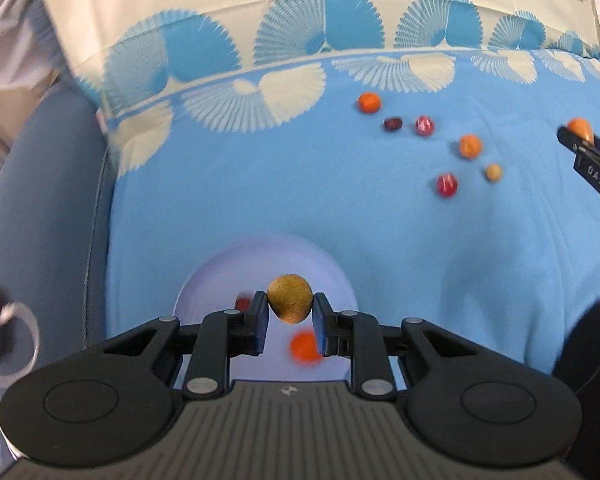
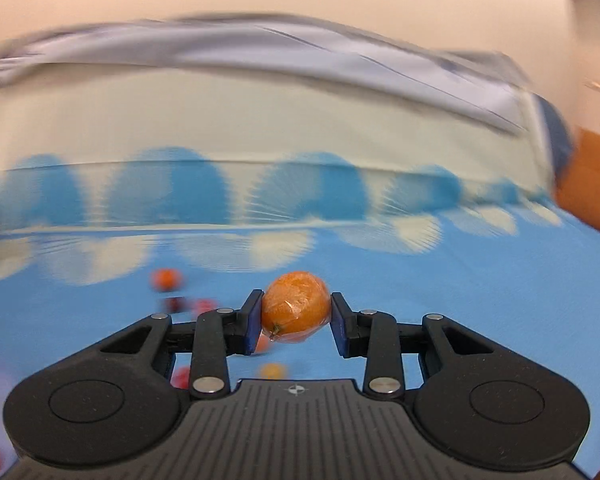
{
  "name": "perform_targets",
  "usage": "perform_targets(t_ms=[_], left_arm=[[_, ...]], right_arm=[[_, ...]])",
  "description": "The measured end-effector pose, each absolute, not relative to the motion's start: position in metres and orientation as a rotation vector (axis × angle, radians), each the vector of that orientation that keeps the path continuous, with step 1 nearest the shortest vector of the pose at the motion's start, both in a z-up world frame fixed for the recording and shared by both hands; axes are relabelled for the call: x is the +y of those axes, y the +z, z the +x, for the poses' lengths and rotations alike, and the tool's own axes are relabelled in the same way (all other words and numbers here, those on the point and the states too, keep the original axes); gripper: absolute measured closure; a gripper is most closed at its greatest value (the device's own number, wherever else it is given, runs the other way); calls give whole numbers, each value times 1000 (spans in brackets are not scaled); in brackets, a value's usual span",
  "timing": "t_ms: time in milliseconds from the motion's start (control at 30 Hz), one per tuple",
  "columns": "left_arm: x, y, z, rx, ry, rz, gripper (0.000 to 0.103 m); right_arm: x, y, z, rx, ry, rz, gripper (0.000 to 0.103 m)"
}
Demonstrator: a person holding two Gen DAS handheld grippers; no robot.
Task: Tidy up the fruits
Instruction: 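Carry the yellow fruit with the left tool while the right tool carries the wrapped mandarin over the plate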
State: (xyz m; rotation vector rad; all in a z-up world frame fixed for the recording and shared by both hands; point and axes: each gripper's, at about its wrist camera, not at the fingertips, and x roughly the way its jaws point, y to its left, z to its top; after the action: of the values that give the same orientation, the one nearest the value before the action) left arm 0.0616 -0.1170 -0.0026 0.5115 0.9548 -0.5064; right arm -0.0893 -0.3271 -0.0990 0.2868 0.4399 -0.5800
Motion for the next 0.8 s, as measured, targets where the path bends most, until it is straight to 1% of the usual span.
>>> perform_targets(t_ms=[200,500,800], left_arm=[[-53,2,23,970,-475,443,77],[23,-4,0,963,-395,340,77],[46,-4,-6,936,-391,293,77]], right_arm=[[-253,-54,-124,469,-338,285,66],[-155,-28,-141,572,-137,282,66],[-119,-16,-143,593,-85,215,66]])
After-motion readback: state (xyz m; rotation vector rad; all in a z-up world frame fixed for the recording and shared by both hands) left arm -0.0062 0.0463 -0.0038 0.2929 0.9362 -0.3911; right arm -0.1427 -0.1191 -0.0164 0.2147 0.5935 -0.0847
